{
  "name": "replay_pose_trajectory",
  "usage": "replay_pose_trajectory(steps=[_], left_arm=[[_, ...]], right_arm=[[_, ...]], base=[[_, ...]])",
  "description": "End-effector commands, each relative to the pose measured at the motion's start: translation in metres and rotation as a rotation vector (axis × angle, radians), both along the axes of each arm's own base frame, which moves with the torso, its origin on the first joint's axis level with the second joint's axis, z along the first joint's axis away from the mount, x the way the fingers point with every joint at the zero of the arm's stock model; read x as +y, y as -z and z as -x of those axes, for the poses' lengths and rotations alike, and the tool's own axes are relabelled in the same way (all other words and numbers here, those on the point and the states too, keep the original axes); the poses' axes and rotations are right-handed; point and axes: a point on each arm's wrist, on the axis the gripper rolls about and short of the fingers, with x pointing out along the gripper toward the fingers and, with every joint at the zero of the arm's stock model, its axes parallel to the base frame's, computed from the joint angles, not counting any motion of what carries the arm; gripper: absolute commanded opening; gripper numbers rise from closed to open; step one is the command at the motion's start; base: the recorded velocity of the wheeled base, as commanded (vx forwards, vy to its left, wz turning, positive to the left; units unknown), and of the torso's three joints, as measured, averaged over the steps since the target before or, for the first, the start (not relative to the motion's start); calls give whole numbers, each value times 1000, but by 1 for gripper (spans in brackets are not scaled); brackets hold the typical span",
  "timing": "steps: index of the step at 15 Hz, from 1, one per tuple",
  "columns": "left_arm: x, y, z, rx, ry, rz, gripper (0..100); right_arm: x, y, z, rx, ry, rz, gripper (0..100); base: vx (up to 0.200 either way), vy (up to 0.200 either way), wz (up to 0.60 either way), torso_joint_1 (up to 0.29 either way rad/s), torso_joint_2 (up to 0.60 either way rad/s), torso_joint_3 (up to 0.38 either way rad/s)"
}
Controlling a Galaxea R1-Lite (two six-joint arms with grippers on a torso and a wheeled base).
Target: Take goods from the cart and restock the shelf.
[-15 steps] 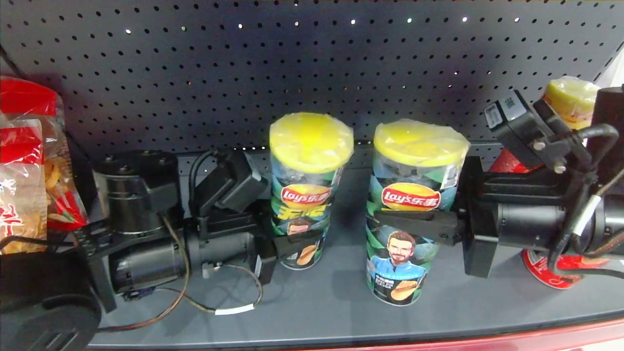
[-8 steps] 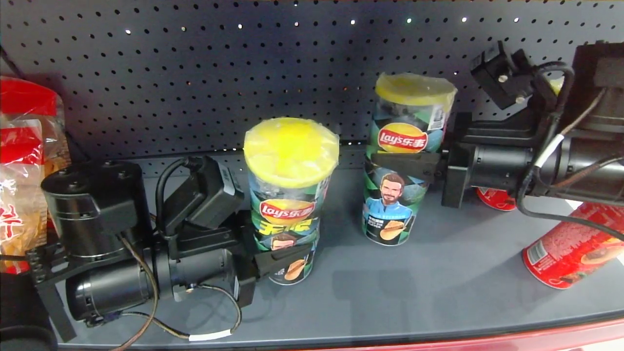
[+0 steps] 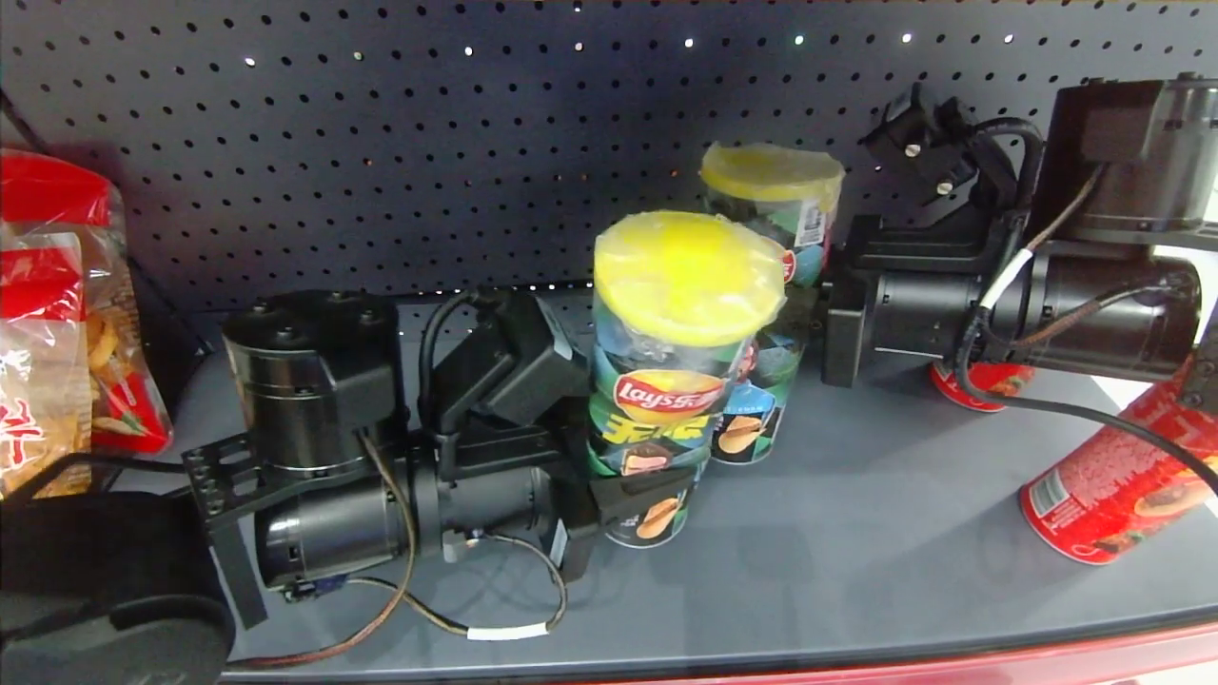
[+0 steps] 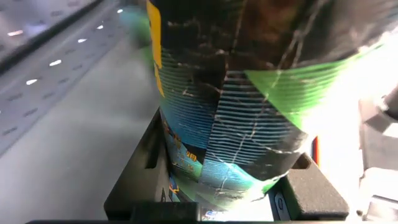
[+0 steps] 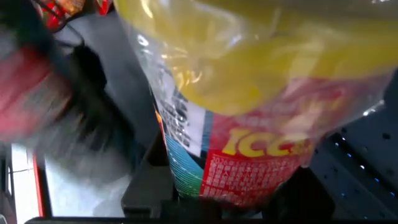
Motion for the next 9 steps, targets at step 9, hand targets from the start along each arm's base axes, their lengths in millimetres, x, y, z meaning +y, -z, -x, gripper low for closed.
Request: replay_pose_trajectory(steps=[9], left_arm=[[-8, 11, 16, 66, 4, -14, 0]], right_arm=[[4, 1, -6, 0, -2, 1, 0]], base=[[0, 0, 0, 0, 0, 0]])
